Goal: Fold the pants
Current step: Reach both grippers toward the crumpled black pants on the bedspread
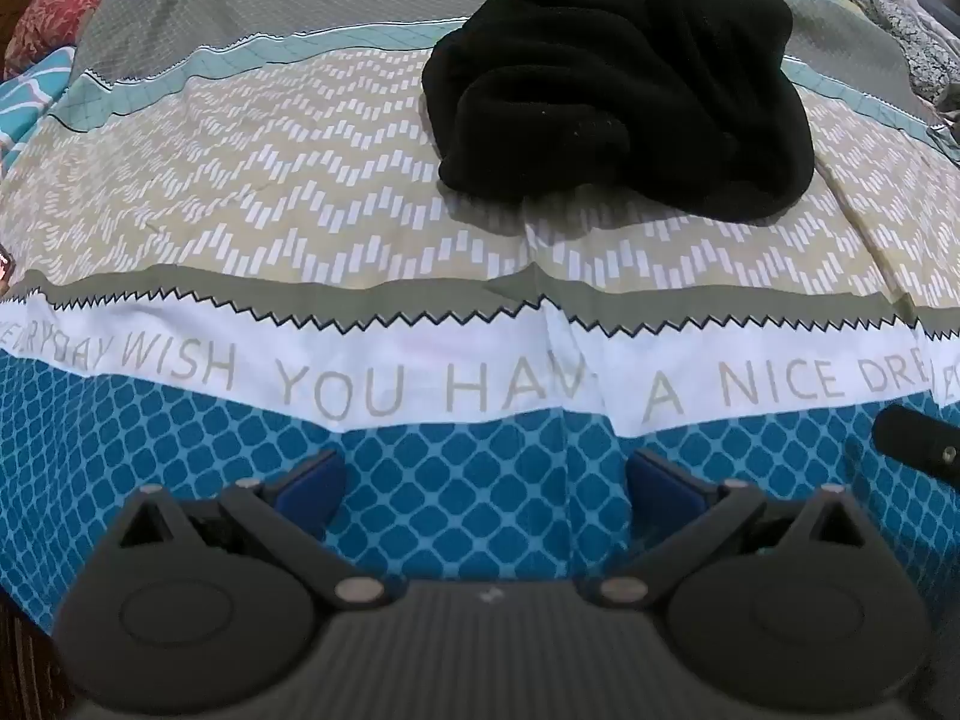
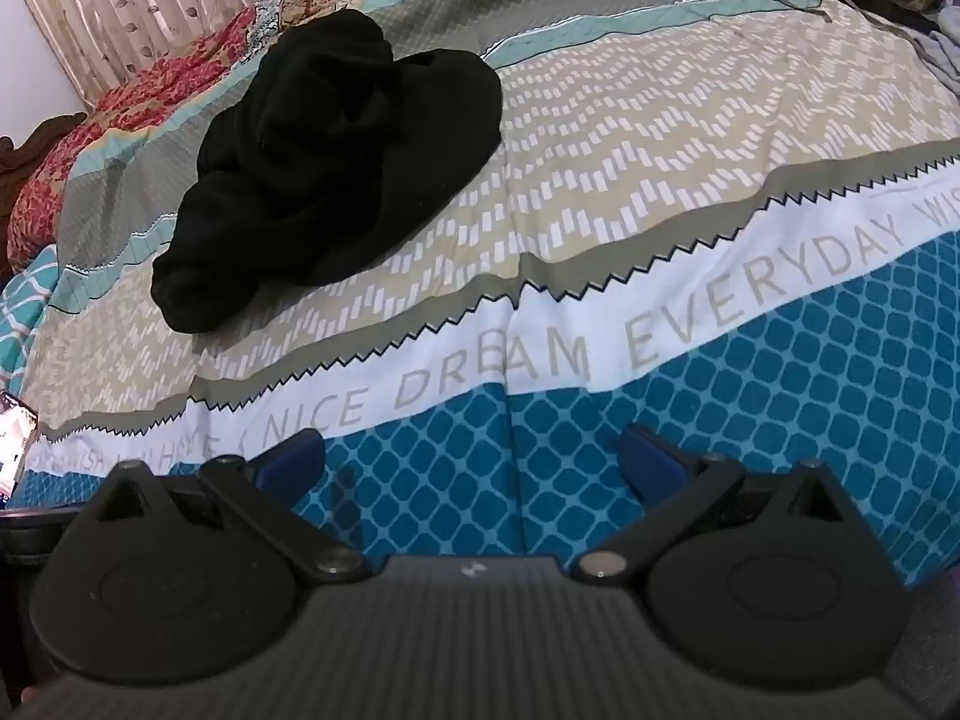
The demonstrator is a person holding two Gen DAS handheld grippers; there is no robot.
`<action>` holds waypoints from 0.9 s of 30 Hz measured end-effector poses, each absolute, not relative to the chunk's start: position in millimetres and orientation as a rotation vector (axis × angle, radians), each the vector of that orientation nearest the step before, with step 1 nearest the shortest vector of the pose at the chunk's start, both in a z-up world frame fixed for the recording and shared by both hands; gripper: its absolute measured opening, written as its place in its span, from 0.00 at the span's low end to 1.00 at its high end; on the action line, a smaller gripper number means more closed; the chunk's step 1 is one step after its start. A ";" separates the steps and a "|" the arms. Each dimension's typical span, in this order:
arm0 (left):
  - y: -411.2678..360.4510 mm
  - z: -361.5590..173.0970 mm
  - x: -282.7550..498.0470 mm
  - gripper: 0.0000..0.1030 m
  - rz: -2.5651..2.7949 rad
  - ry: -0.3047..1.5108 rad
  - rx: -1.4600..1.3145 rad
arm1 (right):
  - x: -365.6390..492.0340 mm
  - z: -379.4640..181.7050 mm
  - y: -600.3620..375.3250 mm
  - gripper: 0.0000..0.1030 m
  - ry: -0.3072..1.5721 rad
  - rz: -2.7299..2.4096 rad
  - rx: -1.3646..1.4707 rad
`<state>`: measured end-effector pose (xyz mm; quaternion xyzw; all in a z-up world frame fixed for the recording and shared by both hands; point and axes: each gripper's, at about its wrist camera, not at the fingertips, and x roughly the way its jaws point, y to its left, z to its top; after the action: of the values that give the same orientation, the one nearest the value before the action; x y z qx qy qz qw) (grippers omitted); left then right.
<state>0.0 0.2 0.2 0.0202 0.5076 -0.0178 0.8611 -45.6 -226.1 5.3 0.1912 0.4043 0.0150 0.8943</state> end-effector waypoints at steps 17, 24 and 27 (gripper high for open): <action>2.7 16.7 -1.4 1.00 -0.066 1.013 0.056 | -47.9 16.2 -229.8 0.86 0.772 0.042 0.359; 25.7 70.0 32.1 0.96 -0.078 0.833 -0.006 | -13.1 37.8 -240.8 0.57 0.666 0.105 0.306; 30.5 81.1 61.0 0.92 -0.108 0.824 -0.074 | 27.3 43.2 -242.0 0.58 0.640 0.120 0.295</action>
<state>61.0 30.5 81.1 -0.0358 0.3999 -0.0524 0.9143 27.3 -242.0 43.2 0.1445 0.3134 0.0589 0.9367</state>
